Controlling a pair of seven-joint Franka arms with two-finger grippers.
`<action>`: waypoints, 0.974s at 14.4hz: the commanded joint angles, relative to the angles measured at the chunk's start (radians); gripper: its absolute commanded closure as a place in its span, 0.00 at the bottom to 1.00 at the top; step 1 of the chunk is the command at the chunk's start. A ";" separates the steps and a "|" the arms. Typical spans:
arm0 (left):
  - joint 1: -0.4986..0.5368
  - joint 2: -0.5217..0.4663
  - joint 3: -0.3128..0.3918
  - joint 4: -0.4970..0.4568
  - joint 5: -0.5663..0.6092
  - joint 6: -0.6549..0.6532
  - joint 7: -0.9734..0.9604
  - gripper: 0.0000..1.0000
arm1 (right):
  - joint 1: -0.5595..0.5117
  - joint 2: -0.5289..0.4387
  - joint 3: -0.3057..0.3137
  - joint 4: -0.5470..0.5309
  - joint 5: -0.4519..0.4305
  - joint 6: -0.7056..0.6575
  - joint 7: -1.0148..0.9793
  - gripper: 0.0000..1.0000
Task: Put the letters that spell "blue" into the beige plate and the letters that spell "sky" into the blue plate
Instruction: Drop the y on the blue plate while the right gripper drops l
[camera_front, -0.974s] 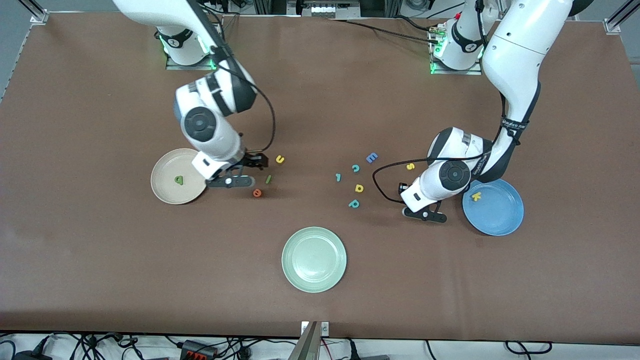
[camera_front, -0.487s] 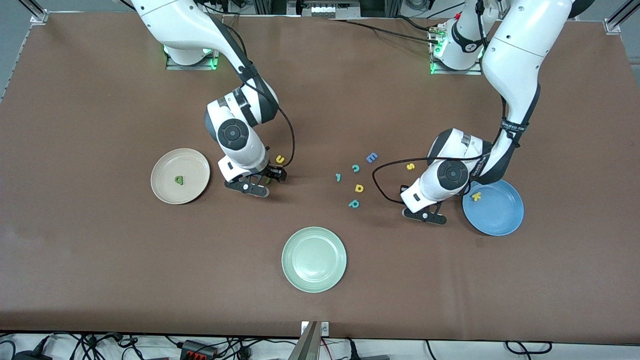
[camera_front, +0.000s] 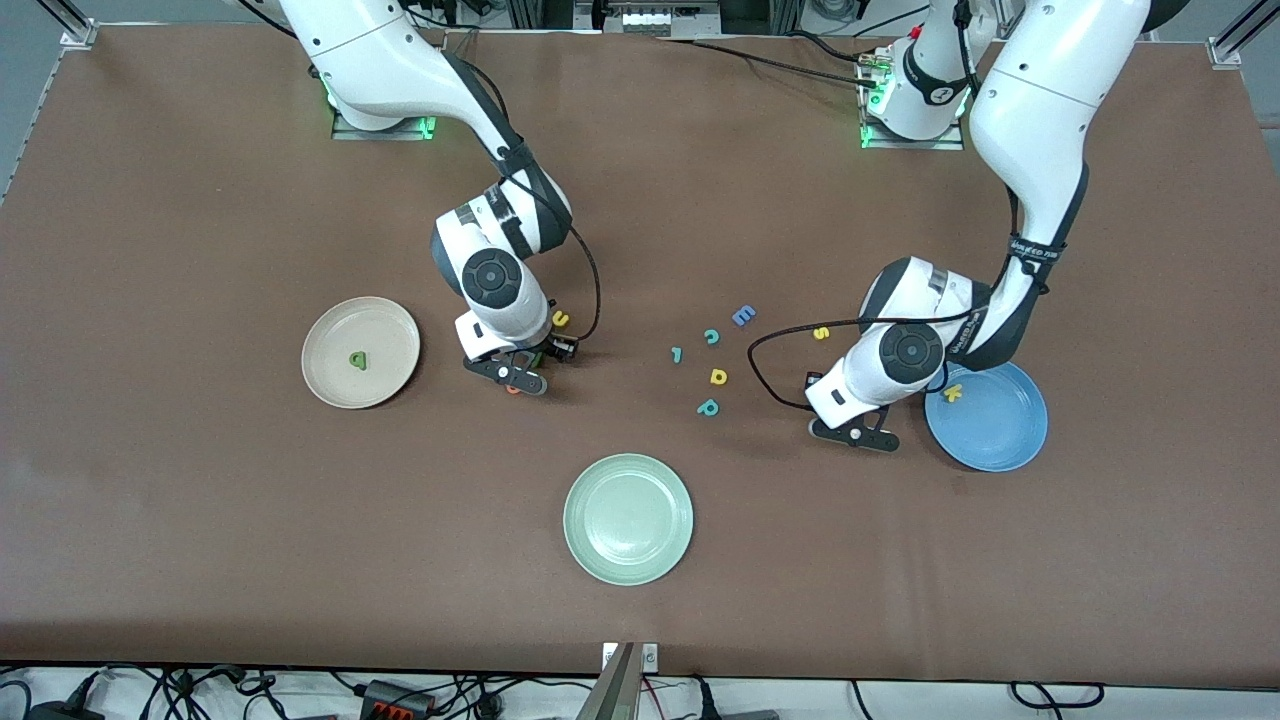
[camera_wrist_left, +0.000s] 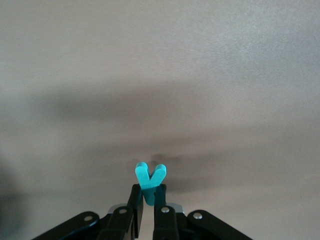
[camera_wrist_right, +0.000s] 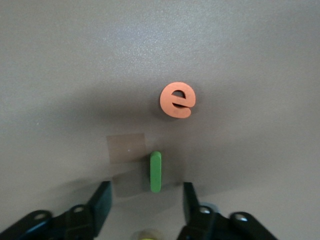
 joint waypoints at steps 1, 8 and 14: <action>0.047 -0.074 0.003 0.010 0.032 -0.091 0.039 0.96 | -0.001 0.008 -0.008 0.018 0.014 0.000 0.011 0.59; 0.219 -0.096 0.017 0.046 0.042 -0.216 0.326 0.95 | -0.006 0.016 -0.008 0.018 0.013 0.000 -0.002 0.78; 0.351 -0.047 0.020 0.015 0.052 -0.210 0.533 0.92 | -0.030 -0.004 -0.017 0.056 0.010 -0.017 -0.047 0.96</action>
